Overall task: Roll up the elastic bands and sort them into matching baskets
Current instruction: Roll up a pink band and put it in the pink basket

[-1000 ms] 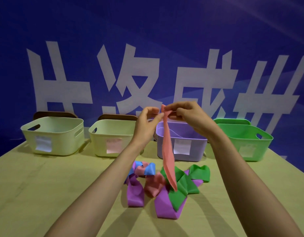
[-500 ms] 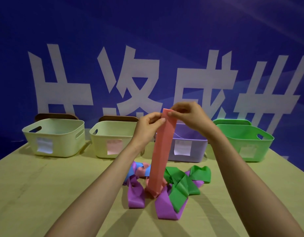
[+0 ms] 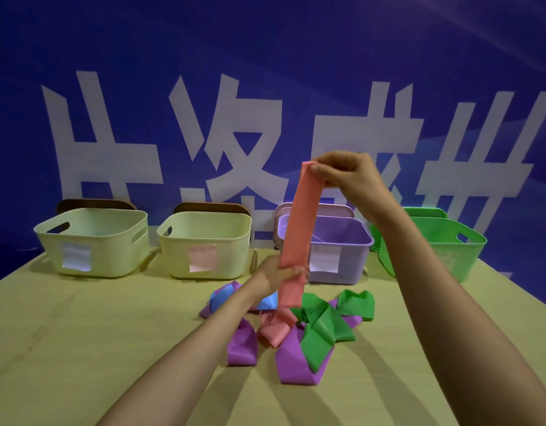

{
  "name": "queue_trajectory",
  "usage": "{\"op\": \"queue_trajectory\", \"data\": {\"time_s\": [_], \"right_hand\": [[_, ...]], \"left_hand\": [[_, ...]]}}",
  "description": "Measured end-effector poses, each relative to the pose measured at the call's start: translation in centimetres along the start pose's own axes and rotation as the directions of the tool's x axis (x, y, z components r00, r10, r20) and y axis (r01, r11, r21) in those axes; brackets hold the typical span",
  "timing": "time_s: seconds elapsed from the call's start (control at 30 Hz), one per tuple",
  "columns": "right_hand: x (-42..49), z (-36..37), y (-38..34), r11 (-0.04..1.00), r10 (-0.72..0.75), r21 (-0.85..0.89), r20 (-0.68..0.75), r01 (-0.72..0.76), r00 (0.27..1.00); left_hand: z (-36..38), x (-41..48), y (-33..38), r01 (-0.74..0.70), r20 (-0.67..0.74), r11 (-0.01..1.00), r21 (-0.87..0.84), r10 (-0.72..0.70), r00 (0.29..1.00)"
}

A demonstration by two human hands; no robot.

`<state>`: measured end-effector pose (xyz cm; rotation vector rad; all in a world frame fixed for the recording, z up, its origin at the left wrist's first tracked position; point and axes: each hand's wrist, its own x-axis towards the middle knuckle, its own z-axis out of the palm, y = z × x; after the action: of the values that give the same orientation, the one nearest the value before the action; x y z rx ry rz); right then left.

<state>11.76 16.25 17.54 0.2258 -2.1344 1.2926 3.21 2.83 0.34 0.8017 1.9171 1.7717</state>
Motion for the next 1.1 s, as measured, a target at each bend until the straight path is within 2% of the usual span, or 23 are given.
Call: {"op": "queue_trajectory", "data": {"time_s": [0.07,0.17,0.33,0.47,0.57,0.67,0.77,0.87,0.93,1.1], "right_hand": [[-0.1,-0.1,-0.1,0.999,0.001,-0.045,0.017,-0.001,1.0],[-0.4,0.2,0.5,0.996,0.042,-0.086,0.064,-0.037,0.997],[-1.1,0.3,1.4,0.995,0.057,-0.084,0.088,-0.05,0.994],[-1.2,0.1,1.3,0.998,0.051,-0.032,0.069,-0.049,0.996],[-1.4,-0.1,1.0,0.999,0.042,0.019,0.057,-0.043,0.997],[-1.7,0.2,1.6,0.996,0.059,0.059,0.112,-0.065,0.992],[-2.9,1.5,4.1,0.986,0.139,0.065,0.186,-0.154,0.973],[-4.8,3.4,7.8,0.959,0.25,0.067,0.25,-0.275,0.935],[-6.0,4.5,9.8,0.946,0.303,0.031,0.266,-0.322,0.915],[-8.0,5.9,11.2,0.927,0.358,0.01,0.272,-0.375,0.893]], "left_hand": [[0.1,0.1,-1.6,0.072,-0.023,0.997,0.006,-0.072,0.997],[-0.1,0.1,-2.0,0.089,-0.043,0.993,0.074,-0.086,0.995],[-0.3,-0.9,1.9,-0.123,-0.121,0.992,-0.023,0.12,0.985],[-0.7,-2.8,4.6,-0.169,-0.074,0.984,0.047,0.172,0.982],[-0.1,-5.2,5.8,-0.148,-0.027,0.987,0.054,0.15,0.988],[0.6,-7.0,5.4,-0.09,-0.014,0.996,-0.02,0.089,0.996],[1.2,-7.8,2.9,0.04,-0.044,0.998,-0.058,-0.043,0.998],[1.8,-8.2,-1.0,0.181,-0.01,0.98,-0.079,-0.182,0.983],[2.1,-8.1,-3.6,0.229,-0.036,0.97,-0.084,-0.233,0.972],[1.7,-7.9,-6.5,0.177,-0.144,0.975,0.133,-0.158,0.977]]}}
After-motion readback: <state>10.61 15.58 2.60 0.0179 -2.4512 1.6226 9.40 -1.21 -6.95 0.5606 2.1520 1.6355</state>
